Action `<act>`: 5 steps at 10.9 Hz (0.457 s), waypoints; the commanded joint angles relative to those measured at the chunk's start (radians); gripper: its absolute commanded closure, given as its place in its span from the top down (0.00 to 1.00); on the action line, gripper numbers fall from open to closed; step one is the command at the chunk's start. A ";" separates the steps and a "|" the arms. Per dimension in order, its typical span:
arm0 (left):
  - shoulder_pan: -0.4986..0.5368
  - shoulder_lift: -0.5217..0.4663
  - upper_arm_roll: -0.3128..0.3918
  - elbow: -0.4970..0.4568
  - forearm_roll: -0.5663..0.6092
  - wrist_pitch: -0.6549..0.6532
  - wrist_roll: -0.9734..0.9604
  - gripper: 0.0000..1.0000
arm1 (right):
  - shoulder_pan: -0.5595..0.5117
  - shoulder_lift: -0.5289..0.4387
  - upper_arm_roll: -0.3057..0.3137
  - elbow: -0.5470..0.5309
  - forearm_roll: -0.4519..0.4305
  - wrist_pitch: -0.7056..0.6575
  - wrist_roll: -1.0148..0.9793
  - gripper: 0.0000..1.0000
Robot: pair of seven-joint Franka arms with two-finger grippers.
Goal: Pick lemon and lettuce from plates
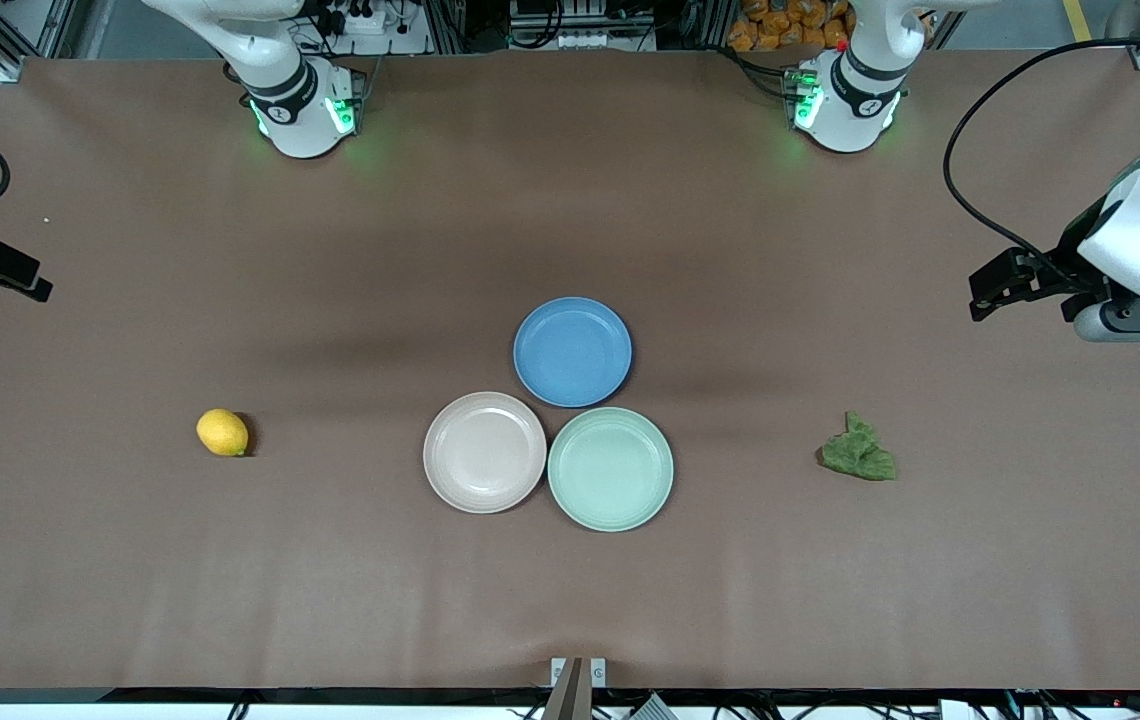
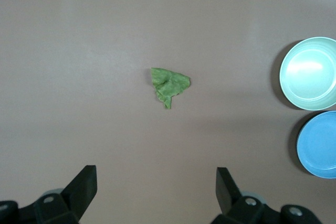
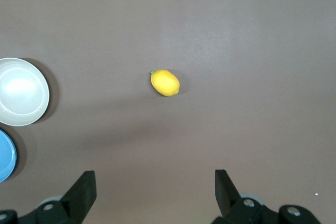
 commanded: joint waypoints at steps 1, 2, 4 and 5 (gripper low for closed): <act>0.004 -0.009 0.000 0.006 -0.008 -0.030 0.010 1.00 | -0.002 0.003 0.005 0.014 -0.012 -0.016 0.016 1.00; 0.003 -0.008 -0.001 0.006 -0.006 -0.030 0.010 1.00 | -0.001 0.005 0.005 0.014 -0.012 -0.016 0.016 1.00; 0.001 -0.009 -0.003 0.006 -0.005 -0.031 0.010 1.00 | -0.002 0.005 0.005 0.014 -0.012 -0.019 0.017 1.00; 0.004 -0.009 -0.003 0.006 -0.006 -0.031 0.010 1.00 | -0.002 0.005 0.005 0.014 -0.012 -0.020 0.016 1.00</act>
